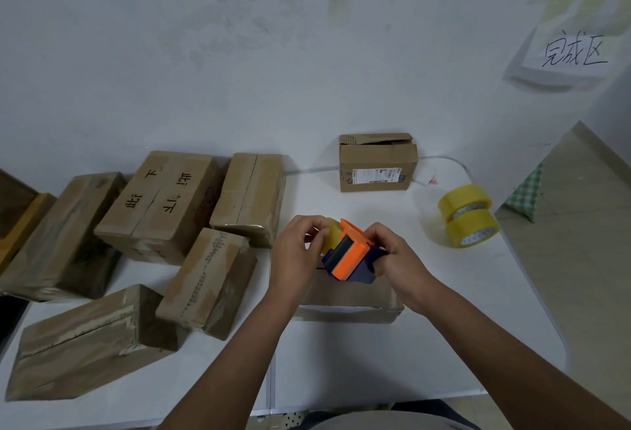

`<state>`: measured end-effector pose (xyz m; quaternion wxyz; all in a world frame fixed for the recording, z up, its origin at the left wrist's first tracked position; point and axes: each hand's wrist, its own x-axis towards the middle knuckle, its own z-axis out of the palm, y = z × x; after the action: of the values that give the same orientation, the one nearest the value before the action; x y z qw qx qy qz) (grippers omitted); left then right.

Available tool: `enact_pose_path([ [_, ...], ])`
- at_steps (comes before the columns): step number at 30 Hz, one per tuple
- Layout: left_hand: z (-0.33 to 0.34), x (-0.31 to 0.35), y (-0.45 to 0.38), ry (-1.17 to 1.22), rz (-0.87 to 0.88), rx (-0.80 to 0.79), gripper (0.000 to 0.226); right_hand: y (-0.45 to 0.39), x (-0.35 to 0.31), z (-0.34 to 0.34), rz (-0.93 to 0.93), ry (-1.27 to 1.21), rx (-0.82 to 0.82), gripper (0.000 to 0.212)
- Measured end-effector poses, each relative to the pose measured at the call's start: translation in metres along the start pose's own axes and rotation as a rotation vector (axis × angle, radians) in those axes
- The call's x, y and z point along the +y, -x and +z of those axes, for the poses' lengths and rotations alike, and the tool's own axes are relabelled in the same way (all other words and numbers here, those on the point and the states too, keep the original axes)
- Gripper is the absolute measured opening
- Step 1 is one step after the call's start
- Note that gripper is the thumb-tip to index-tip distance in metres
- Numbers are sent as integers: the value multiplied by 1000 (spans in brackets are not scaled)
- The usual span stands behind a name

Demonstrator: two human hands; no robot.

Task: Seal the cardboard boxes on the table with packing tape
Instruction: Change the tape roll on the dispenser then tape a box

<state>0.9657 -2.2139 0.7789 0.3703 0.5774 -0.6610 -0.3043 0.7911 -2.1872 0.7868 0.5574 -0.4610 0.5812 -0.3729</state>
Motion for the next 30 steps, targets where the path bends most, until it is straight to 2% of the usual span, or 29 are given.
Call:
enact_pose_path([
  [4, 0, -2, -1, 11, -7, -13, 10, -2, 1, 1, 26, -6, -5, 37],
  [7, -1, -3, -1, 9, 12, 4, 20, -5, 2, -2, 23, -5, -10, 37],
  [16, -7, -6, -13, -210, 277, -13, 16, -10, 5, -12, 29, 9, -34, 29],
  [21, -17, -5, -31, -358, 444, -124, 9, -11, 6, -18, 22, 51, -65, 44],
  [25, -15, -5, -37, -672, 652, -177, 26, -11, 5, -21, 27, 39, -78, 39],
  [27, -15, -5, -38, -753, 717, -189, 28, -10, 4, -23, 32, 27, -99, 36],
  [30, -18, -2, -36, -804, 783, -139, 26, -11, 8, -26, 53, -42, -101, 42],
])
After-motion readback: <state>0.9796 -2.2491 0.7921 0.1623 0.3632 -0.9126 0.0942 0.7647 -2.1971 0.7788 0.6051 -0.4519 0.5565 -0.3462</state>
